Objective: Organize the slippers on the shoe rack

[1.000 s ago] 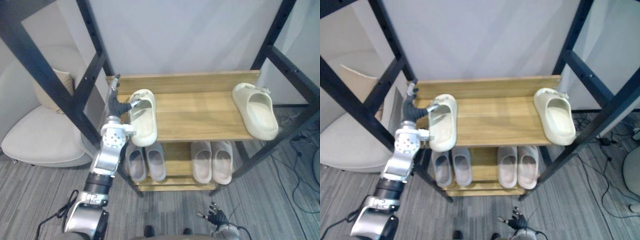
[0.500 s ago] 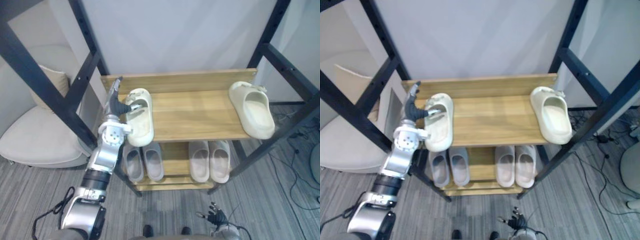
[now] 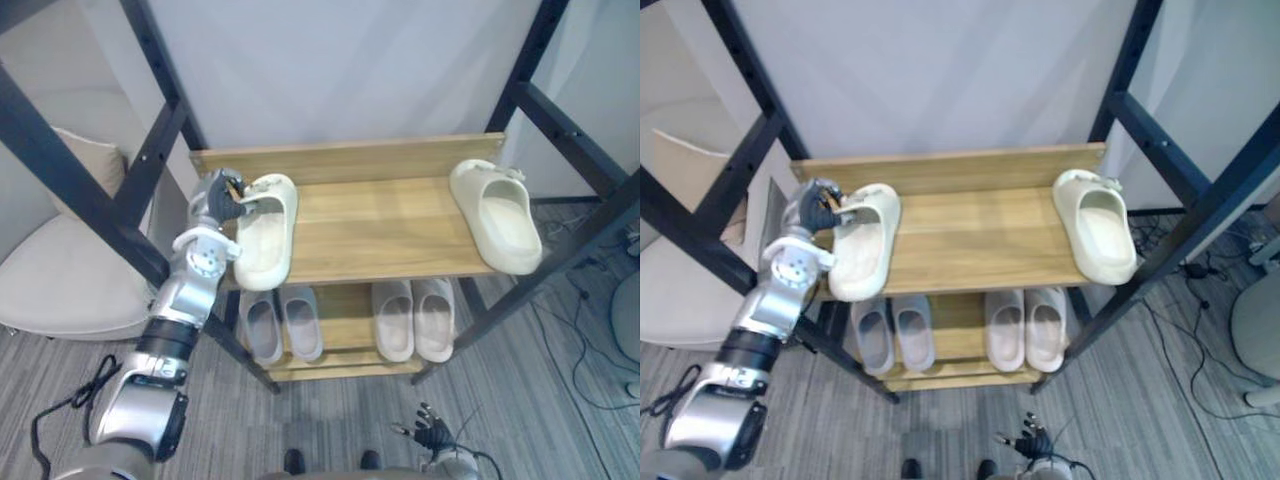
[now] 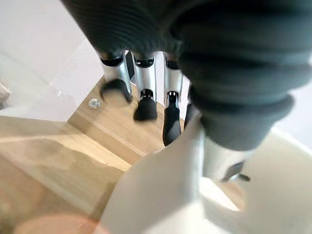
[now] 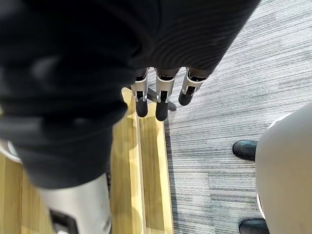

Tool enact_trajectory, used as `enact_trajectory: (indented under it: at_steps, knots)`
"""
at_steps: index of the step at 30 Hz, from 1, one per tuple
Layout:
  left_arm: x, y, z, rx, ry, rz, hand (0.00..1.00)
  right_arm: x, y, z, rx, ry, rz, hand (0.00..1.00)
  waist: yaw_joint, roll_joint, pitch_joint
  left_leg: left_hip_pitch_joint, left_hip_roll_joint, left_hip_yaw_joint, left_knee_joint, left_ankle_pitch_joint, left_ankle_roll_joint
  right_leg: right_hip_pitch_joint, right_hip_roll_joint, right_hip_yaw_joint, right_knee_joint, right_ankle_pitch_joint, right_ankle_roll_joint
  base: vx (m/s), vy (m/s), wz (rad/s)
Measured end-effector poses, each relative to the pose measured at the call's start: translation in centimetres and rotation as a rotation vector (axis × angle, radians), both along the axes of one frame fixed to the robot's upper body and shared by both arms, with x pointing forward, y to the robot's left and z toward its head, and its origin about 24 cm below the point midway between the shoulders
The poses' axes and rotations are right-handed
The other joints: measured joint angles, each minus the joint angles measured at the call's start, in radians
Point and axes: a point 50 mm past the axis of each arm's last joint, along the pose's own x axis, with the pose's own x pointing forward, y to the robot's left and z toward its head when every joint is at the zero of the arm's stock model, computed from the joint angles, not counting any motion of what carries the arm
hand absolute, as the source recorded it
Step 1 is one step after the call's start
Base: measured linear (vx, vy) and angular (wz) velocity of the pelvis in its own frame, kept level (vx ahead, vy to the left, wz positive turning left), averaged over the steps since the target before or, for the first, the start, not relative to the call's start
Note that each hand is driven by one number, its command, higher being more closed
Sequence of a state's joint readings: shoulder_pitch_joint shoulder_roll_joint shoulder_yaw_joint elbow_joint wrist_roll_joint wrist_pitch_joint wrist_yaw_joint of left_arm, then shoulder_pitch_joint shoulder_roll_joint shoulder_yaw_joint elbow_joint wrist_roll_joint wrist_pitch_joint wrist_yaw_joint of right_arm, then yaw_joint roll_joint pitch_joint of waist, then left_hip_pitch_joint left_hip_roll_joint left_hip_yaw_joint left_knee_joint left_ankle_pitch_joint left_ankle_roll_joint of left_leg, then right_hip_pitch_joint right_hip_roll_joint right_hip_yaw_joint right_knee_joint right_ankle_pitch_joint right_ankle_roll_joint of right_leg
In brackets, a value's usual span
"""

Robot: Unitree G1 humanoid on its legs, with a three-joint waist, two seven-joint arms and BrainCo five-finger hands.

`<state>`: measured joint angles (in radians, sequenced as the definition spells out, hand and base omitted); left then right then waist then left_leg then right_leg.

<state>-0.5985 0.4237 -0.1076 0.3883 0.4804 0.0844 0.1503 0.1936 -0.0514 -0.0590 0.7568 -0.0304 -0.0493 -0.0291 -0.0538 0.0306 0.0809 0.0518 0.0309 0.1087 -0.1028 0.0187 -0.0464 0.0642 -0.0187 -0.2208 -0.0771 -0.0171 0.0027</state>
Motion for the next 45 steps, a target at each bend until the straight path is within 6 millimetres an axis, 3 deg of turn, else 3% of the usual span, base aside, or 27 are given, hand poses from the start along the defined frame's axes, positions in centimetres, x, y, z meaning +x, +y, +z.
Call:
enact_trajectory:
  at_steps: [5,10,16,21,35,36,45]
  knots:
    - [0.1,0.3,0.1,0.019,0.005,0.008,1.00,0.1,0.0,0.0,0.007,-0.005,0.006,0.00,0.000,0.004,0.002,-0.002,0.002,0.016,0.000,0.000,0.000,-0.011,0.000,0.016,0.003,0.003,-0.004,-0.01,0.007,-0.10]
    - [0.5,-0.8,0.4,0.018,0.007,-0.028,1.00,0.1,-0.2,0.1,0.003,-0.006,0.008,0.00,0.000,0.010,0.005,-0.001,0.000,0.015,0.000,0.001,0.000,-0.012,0.000,0.016,0.004,0.004,-0.004,0.00,0.000,0.00]
    - [1.7,-4.5,1.8,-0.010,-0.013,-0.133,1.00,0.6,-0.6,0.3,-0.011,-0.015,0.015,0.00,-0.008,0.030,0.016,-0.012,-0.002,0.030,0.000,0.001,0.000,-0.036,-0.001,0.032,0.018,0.005,-0.003,0.01,0.009,-0.07]
    - [2.4,-6.4,3.1,-0.029,-0.031,-0.181,1.00,0.9,-0.8,0.4,-0.017,-0.025,0.016,0.00,-0.026,0.042,0.023,-0.012,0.000,0.073,0.000,0.000,0.000,-0.054,0.002,0.082,0.020,0.018,-0.003,0.03,0.012,-0.31]
    - [3.7,-5.5,3.4,-0.098,-0.025,-0.101,1.00,1.6,-1.4,1.2,-0.013,-0.079,-0.020,0.00,-0.060,0.064,0.038,-0.007,0.025,0.214,0.000,-0.019,-0.007,-0.125,0.027,0.248,0.017,0.067,-0.011,-0.02,-0.002,-0.38]
    - [3.7,-5.5,3.6,-0.110,-0.039,-0.092,0.00,1.6,-1.4,1.3,-0.015,-0.087,-0.022,0.00,-0.060,0.065,0.038,-0.016,0.025,0.218,0.000,-0.019,-0.007,-0.134,0.027,0.252,0.016,0.071,-0.010,-0.02,-0.025,-0.15]
    - [3.5,-7.5,4.0,-0.188,-0.079,-0.123,0.00,1.2,-1.9,1.7,-0.023,-0.109,-0.049,0.00,-0.059,0.064,0.039,-0.028,0.020,0.209,0.000,-0.020,-0.004,-0.135,0.021,0.249,0.003,0.081,-0.005,0.02,0.000,0.03]
